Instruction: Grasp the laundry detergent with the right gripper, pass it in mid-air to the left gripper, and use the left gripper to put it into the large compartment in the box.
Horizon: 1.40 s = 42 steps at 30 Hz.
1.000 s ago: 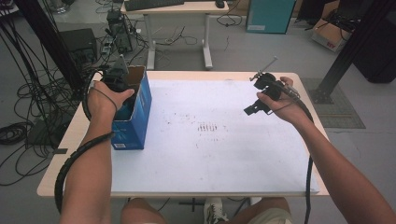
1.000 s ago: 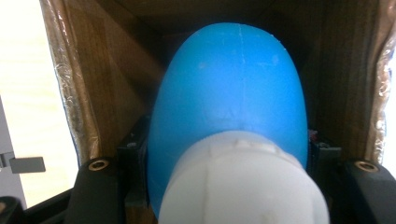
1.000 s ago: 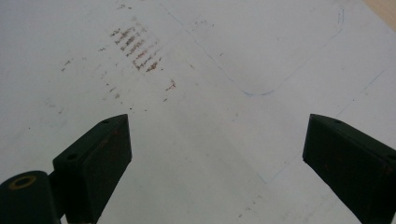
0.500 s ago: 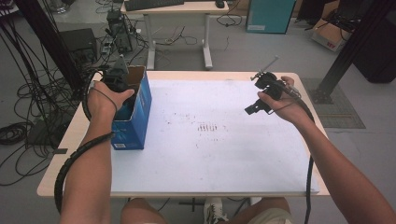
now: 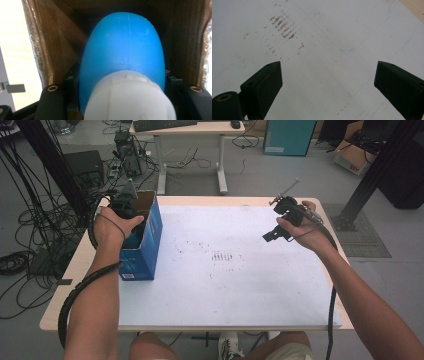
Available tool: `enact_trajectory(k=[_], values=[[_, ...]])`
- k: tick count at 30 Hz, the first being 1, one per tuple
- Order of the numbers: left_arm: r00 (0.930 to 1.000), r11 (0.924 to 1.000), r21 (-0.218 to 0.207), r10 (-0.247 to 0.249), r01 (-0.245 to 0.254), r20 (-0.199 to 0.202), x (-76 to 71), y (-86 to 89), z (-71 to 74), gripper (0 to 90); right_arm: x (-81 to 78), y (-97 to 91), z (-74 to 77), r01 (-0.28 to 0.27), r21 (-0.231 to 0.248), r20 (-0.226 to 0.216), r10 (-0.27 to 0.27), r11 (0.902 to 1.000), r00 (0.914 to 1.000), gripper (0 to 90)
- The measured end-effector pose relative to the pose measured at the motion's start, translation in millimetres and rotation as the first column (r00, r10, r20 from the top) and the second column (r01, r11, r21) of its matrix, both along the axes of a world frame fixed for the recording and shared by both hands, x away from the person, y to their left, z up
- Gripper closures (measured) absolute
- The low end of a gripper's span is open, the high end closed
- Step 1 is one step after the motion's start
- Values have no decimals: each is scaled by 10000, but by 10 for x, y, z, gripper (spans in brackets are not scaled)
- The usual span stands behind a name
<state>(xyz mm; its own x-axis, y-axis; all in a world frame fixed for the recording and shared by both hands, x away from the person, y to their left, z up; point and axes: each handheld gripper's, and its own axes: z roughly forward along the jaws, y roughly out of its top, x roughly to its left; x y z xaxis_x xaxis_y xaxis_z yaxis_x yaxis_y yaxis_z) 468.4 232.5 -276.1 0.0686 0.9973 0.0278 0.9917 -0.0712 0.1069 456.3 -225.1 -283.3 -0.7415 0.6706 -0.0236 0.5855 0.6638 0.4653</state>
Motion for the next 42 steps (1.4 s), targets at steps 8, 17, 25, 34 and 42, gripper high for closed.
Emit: enact_trajectory(k=[8, 17, 25, 34, 42], values=[[10000, 10000, -13, 25, -25, 37, -4, -6, -4, 363, -3, -6, 10, -17, -51, -3, 17, 10000, 10000, 79], [10000, 10000, 10, 29, -29, 31, -3, -10, -5, 363, -8, -10, 15, -17, -66, -2, 17, 10000, 10000, 80], [10000, 10000, 23, 30, -30, 46, -5, -9, -7, 363, -10, -8, 7, 3, -42, 9, -3, 10000, 10000, 79], [10000, 10000, 56, 18, -18, 24, -3, -15, -7, 363, -13, -9, 17, 5, -77, 4, -5, 10000, 10000, 80], [10000, 10000, 80, 6, -6, 24, -3, -19, -7, 363, -17, -24, 21, 4, -99, 12, -3, 10000, 10000, 80]])
